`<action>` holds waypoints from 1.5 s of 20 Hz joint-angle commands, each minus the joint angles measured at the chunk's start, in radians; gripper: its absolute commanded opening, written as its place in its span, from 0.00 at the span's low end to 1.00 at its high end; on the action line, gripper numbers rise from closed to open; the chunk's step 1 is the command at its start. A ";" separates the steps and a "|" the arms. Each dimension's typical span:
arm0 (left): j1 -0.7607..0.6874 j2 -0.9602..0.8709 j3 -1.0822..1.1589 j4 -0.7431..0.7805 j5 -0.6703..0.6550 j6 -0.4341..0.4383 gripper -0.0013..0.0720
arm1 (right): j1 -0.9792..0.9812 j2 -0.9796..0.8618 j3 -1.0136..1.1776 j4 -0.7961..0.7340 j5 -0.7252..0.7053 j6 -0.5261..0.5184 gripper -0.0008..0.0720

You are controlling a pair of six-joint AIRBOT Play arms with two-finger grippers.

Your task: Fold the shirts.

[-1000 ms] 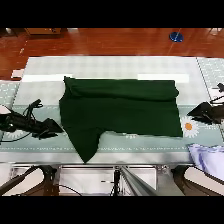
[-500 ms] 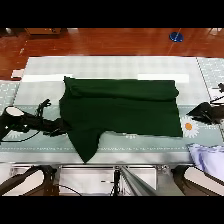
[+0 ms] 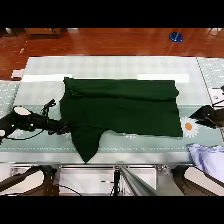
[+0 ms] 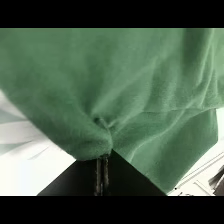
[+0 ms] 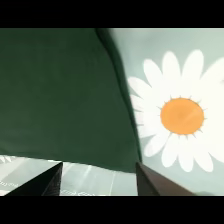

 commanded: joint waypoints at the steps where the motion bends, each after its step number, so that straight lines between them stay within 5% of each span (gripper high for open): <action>1: 0.045 -0.002 0.000 0.010 0.002 0.021 0.04 | -0.067 0.003 -0.056 -0.008 -0.005 0.007 0.74; 9: 0.046 -0.002 0.000 0.010 0.002 0.030 0.04 | -0.078 0.003 -0.282 -0.015 -0.154 0.008 0.74; 17: 0.046 -0.002 0.001 0.005 -0.034 0.056 0.05 | -0.009 0.003 -0.433 0.149 -0.380 0.012 0.72; 19: 0.046 -0.002 0.001 0.005 -0.033 0.056 0.05 | 0.047 0.003 -0.435 0.161 -0.423 0.038 0.49; 20: 0.046 -0.002 0.001 0.005 -0.034 0.056 0.05 | 0.063 0.003 -0.434 0.187 -0.426 0.032 0.21; 21: 0.046 -0.002 0.001 0.005 -0.035 0.056 0.04 | 0.067 0.004 -0.430 0.212 -0.412 0.020 0.06; 26: 0.046 0.023 0.019 -0.042 -0.111 0.091 0.04 | 0.066 0.063 -0.283 0.254 -0.193 -0.049 0.05; 30: 0.047 0.133 0.075 -0.133 -0.160 0.094 0.04 | 0.067 0.181 -0.139 0.300 -0.159 -0.047 0.05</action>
